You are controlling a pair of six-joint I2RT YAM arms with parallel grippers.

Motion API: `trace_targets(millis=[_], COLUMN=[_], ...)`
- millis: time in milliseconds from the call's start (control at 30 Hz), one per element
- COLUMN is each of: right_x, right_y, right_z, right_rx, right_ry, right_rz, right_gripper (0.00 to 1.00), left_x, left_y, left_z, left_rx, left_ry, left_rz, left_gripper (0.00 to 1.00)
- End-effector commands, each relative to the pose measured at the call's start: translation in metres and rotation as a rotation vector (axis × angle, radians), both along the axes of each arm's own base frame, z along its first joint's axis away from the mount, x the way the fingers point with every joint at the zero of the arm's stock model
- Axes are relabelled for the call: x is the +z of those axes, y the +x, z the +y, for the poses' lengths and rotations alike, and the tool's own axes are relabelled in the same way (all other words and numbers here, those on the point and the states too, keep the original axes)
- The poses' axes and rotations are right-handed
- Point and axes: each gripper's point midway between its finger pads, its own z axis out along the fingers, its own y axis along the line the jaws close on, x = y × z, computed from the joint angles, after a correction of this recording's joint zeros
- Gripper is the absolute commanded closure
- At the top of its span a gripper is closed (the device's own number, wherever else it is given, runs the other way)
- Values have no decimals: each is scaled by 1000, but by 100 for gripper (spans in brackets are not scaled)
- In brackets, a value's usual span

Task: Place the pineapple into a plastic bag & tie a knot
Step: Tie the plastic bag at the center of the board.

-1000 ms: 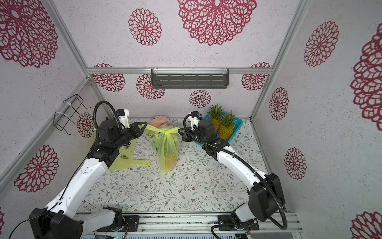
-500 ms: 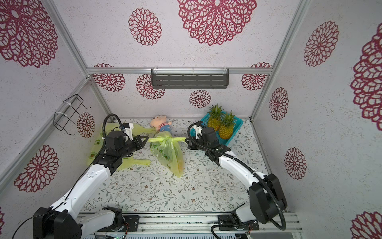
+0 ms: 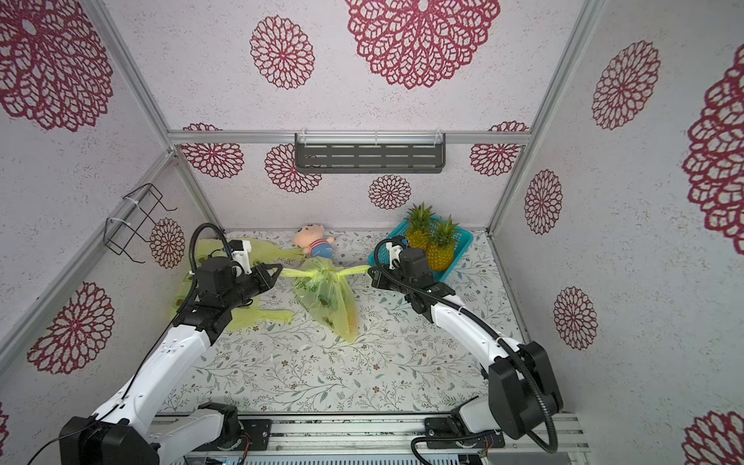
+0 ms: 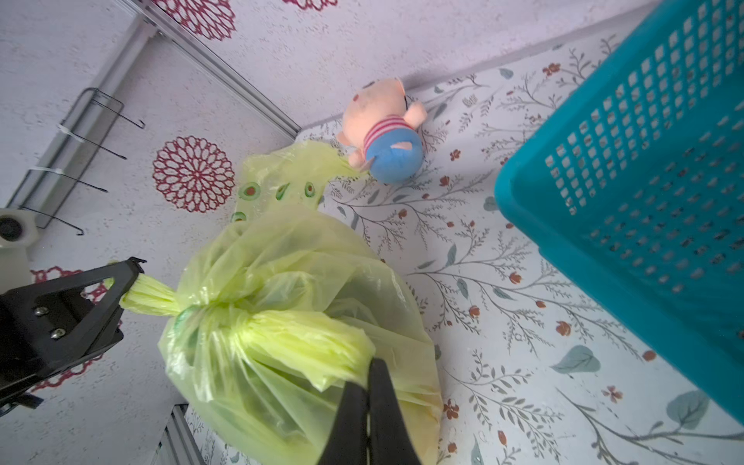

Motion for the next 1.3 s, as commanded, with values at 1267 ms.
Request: trace_targets(millis=[1267], right_x=[-87], right_y=[16], right_z=[-141], right_rx=[-558], right_ry=[-231], right_rz=[185], right_gripper=[100], left_x=[-71], left_y=[4], left_z=[81], left_rx=[338], left_ry=[100], left_rz=[124], left_gripper=[100])
